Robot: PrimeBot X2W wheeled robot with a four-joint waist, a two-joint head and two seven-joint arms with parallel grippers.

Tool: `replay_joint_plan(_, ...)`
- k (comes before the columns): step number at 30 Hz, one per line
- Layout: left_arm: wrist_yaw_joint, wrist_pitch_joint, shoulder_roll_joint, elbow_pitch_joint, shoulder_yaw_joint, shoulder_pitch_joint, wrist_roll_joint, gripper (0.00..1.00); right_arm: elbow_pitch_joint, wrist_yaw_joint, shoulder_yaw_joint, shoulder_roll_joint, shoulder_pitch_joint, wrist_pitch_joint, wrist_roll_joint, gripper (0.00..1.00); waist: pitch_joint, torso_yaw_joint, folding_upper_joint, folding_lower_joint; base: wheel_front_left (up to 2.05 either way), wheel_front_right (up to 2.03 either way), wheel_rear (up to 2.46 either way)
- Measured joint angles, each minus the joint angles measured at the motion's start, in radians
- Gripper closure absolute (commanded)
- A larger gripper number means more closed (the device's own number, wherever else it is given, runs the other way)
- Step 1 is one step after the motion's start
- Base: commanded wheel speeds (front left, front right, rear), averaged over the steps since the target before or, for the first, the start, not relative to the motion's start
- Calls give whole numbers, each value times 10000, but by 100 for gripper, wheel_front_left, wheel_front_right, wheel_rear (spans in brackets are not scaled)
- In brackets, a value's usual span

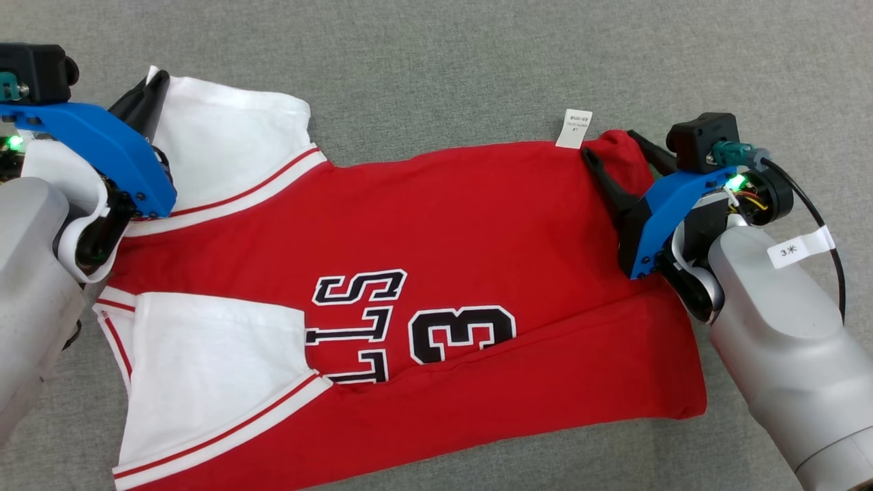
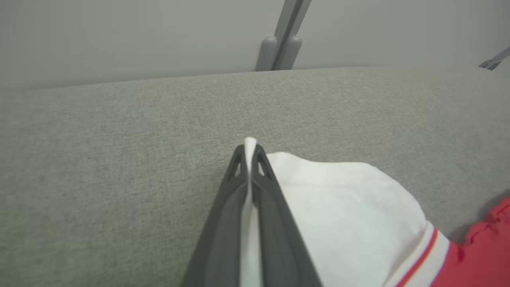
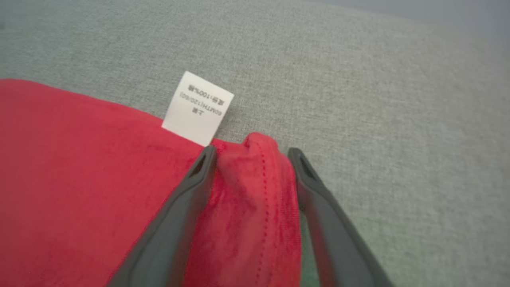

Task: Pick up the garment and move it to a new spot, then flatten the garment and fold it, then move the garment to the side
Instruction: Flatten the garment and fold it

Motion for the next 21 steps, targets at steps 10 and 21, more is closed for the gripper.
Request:
replay_joint_plan(10, 0, -1175, -40, -314, -447, -143, -336, 100, 453, 6, -268, -21, -235, -1175, -128, 100, -446, 285, 1, 1, 0, 0, 0)
replay_joint_plan(21, 0, -2224, 242, -2134, -940, 724, -443, 100, 1728, 6, -616, 205, 225, -2232, -334, 100, -1297, 826, 0, 0, 0, 0, 0)
